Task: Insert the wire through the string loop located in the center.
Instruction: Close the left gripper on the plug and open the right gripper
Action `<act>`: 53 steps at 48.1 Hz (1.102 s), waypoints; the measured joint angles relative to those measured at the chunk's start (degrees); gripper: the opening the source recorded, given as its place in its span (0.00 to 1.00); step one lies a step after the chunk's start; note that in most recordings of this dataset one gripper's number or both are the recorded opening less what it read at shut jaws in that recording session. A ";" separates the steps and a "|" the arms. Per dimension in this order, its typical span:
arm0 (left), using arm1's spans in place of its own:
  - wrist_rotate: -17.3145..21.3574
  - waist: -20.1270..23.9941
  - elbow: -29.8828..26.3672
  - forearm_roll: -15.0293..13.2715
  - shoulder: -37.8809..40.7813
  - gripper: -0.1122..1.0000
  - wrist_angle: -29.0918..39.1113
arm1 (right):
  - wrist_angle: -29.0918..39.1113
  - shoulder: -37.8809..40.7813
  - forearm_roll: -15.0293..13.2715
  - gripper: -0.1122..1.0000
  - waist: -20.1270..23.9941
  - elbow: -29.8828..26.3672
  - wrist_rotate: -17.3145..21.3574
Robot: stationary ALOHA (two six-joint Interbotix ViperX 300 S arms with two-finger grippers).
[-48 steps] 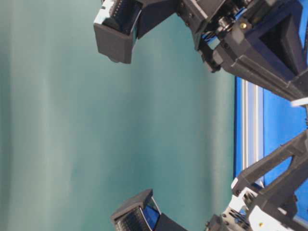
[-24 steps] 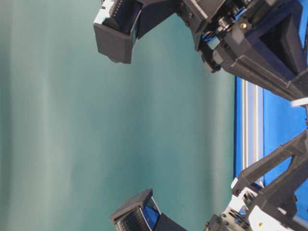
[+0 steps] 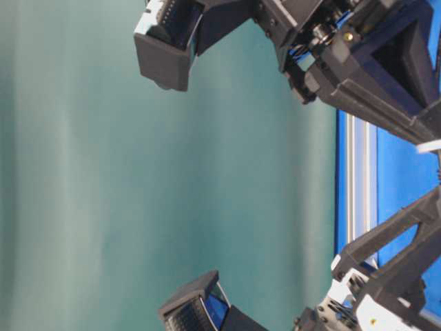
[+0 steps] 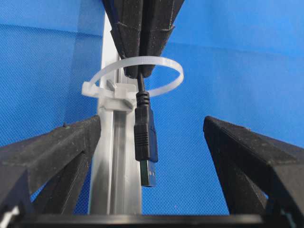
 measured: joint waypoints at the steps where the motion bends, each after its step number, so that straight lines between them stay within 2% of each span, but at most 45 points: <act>1: -0.09 0.00 0.00 0.00 0.00 0.91 0.00 | -0.09 0.00 0.00 0.08 0.00 0.00 0.00; 10: -0.09 0.00 0.00 0.00 0.00 0.90 0.00 | 0.00 0.00 0.00 0.08 0.00 0.00 0.00; 14: 0.09 -0.26 0.00 0.00 0.00 0.83 0.44 | 0.00 0.00 0.00 0.08 0.00 0.00 0.00; 24: 0.70 -0.62 0.18 0.00 0.00 0.28 0.70 | 0.00 0.00 -0.09 0.08 0.00 0.00 -0.26; 27: 0.70 -0.62 0.44 0.00 0.00 0.17 0.70 | -0.09 0.00 -0.18 0.08 0.26 0.00 -0.26; 47: 0.62 -0.62 0.44 0.00 0.00 0.17 0.62 | -0.09 0.00 -0.26 0.08 0.26 0.00 -0.53; 50: 0.62 -0.62 0.44 0.00 0.00 0.17 0.70 | 0.00 0.00 -0.26 0.11 0.26 0.00 -0.53; 53: 0.62 -0.62 0.44 0.00 0.00 0.17 0.70 | -0.09 0.00 -0.26 0.19 0.26 0.00 -0.53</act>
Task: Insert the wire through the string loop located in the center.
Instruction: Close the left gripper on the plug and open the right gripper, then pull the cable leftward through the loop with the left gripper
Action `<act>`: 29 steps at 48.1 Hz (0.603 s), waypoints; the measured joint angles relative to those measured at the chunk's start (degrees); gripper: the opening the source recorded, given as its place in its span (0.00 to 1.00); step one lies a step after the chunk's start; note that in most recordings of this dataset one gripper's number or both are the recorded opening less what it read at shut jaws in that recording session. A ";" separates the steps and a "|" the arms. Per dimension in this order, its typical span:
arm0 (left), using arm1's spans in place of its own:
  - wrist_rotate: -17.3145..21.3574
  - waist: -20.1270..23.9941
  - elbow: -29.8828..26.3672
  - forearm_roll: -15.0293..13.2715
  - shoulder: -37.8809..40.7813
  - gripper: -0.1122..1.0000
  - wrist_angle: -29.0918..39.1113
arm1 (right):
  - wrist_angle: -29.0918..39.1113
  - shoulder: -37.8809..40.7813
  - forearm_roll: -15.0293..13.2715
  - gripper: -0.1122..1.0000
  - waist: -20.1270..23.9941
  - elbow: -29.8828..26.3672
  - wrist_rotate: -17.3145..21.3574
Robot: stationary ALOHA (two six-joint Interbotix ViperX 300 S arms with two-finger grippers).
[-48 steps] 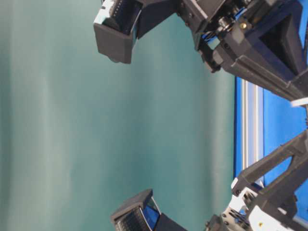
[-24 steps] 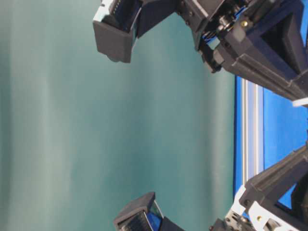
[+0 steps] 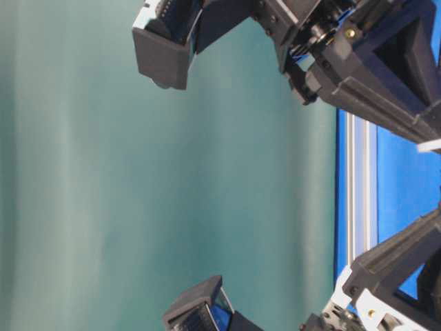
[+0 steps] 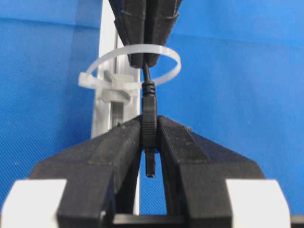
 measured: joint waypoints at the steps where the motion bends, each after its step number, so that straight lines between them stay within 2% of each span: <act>1: 0.09 -0.09 0.09 0.00 0.00 0.17 0.00 | 0.00 0.00 0.00 0.22 0.00 0.00 0.09; 16: 0.09 -0.26 0.18 0.00 0.00 0.17 0.00 | 0.97 0.00 0.09 0.92 0.09 0.00 0.00; 29: 0.09 -0.26 0.53 0.00 0.00 0.17 0.00 | 1.76 0.00 0.09 0.92 0.00 0.00 0.00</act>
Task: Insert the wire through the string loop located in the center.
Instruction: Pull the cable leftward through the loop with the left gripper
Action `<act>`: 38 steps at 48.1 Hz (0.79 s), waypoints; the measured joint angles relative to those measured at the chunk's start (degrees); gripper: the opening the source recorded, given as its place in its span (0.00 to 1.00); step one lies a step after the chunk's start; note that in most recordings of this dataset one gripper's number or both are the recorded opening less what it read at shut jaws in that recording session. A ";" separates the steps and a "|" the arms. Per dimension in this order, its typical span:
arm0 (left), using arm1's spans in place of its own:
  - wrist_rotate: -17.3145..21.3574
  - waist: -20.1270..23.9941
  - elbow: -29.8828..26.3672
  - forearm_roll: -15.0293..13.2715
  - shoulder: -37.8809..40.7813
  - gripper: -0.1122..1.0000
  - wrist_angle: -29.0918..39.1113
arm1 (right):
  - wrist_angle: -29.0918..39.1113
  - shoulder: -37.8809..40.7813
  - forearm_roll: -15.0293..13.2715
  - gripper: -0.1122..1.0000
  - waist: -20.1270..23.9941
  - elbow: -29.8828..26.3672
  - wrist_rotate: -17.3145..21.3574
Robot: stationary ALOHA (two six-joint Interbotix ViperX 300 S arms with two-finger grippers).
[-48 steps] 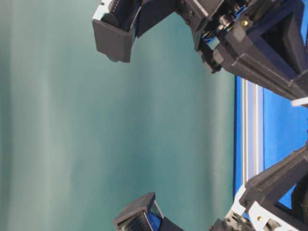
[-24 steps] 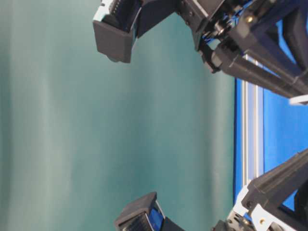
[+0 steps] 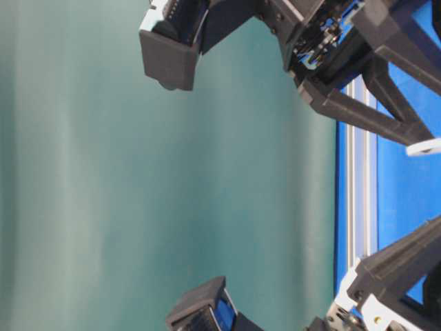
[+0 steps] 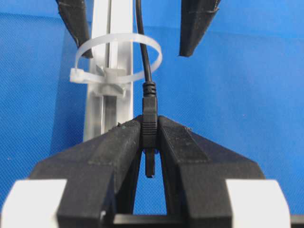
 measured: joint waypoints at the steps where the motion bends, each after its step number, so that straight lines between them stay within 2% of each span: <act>1: 0.00 0.00 0.26 0.00 0.00 0.17 0.00 | 0.09 0.00 0.00 0.92 0.09 0.00 0.09; 9: -0.53 -0.09 3.08 0.00 -2.11 0.17 0.00 | 0.97 0.00 0.00 0.92 0.00 0.00 0.09; 30: -0.88 -2.02 15.12 0.00 -11.51 0.17 0.00 | 1.32 0.00 0.00 0.92 0.00 0.18 0.09; 38: -3.69 -3.43 20.21 0.00 -16.08 0.17 0.09 | 1.32 0.00 0.00 0.92 0.09 0.26 0.09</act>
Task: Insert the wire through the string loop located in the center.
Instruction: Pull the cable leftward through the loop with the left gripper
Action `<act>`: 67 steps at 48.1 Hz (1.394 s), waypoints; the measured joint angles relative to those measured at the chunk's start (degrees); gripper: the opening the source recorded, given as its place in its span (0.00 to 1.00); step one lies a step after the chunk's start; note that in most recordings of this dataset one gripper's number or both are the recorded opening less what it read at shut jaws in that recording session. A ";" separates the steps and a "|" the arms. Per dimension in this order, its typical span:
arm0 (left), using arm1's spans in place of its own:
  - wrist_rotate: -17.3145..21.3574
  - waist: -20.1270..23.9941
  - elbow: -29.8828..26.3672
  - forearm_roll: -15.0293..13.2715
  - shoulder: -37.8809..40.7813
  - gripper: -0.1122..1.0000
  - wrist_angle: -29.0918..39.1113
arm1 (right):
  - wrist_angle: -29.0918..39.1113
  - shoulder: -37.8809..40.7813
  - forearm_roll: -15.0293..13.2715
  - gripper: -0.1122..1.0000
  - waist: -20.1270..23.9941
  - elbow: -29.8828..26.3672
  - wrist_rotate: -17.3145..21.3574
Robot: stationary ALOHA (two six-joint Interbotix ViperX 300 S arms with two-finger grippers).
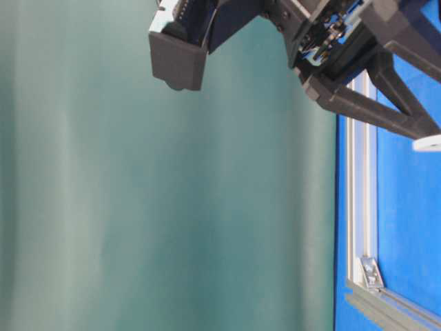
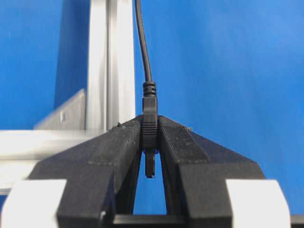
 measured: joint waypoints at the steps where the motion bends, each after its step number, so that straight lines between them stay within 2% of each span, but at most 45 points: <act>1: -0.88 -0.18 0.70 0.00 -0.70 0.17 0.00 | 0.00 0.00 -0.09 0.92 0.00 0.00 0.00; 7: -2.72 -0.79 4.13 0.09 -4.04 0.17 0.00 | 0.00 0.00 0.00 0.92 0.00 0.00 0.00; 17: -3.08 -1.14 7.47 0.00 -8.35 0.17 1.23 | 0.00 0.00 0.00 0.92 0.00 0.00 0.00; 54: -2.55 -1.14 6.77 0.09 -9.76 0.19 3.34 | -0.09 0.00 -0.09 0.92 0.09 0.00 0.00; 57: -2.46 -1.14 6.68 0.09 -9.67 0.29 3.60 | -0.09 0.00 -0.09 0.92 0.09 0.00 0.00; 64: -2.46 -1.14 6.68 0.00 -9.67 0.70 3.87 | -0.09 0.00 -0.09 0.92 0.09 0.00 0.00; 67: -2.46 -1.05 6.77 0.09 -9.67 0.84 3.96 | -0.09 0.00 -0.09 0.92 0.09 0.00 0.00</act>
